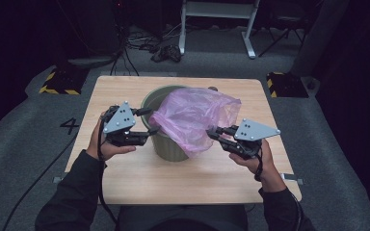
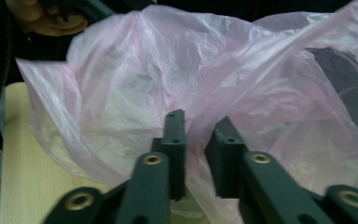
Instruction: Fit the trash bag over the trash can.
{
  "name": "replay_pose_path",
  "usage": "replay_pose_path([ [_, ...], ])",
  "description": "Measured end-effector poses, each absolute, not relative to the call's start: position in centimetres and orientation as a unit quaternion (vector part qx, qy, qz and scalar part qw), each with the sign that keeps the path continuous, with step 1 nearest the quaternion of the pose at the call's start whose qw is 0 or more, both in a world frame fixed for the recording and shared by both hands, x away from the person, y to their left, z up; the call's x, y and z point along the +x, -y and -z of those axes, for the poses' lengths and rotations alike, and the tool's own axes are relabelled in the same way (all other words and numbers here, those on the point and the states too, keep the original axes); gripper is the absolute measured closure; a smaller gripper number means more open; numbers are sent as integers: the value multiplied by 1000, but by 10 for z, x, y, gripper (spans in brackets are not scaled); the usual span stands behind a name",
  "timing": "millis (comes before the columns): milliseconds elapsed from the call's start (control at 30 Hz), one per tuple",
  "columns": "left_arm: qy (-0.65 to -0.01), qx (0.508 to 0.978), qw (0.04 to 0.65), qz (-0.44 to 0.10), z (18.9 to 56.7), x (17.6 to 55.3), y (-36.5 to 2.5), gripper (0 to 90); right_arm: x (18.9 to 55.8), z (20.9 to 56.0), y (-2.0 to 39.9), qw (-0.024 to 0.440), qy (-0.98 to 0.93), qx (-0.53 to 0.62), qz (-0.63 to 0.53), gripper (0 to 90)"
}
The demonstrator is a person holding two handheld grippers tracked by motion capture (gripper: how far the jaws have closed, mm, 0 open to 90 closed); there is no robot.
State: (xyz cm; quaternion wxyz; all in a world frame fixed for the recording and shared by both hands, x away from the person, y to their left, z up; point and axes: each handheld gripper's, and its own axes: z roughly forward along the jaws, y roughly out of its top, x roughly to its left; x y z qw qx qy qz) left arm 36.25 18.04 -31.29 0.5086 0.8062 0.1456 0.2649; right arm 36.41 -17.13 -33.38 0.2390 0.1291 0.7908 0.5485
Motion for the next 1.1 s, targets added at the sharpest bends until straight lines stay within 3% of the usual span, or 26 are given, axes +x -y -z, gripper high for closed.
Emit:
replay_pose_path([
  [67, -129, 806, 515, -262, 310, 354, -174, 282, 364, 332, 172, 241, -790, 129, -548, 873],
  [300, -72, 829, 495, -249, 311, 332, -134, 237, 362, 324, 170, 252, -788, 130, -546, 889],
  [433, -66, 840, 470, -262, 315, 332, -118, 342, 360, 320, 168, 255, -786, 128, -548, 872],
  [633, -74, 844, 451, -280, 324, 339, -115, 711, 357, 315, 166, 256, -785, 121, -550, 832],
  [733, -76, 845, 453, -276, 326, 342, -118, 875, 356, 315, 166, 255, -783, 123, -554, 726],
  [967, -90, 836, 468, -273, 327, 345, -135, 900, 349, 318, 168, 259, -787, 87, -552, 457],
  [1100, -105, 829, 481, -267, 328, 345, -148, 900, 344, 322, 169, 263, -797, 71, -540, 382],
])
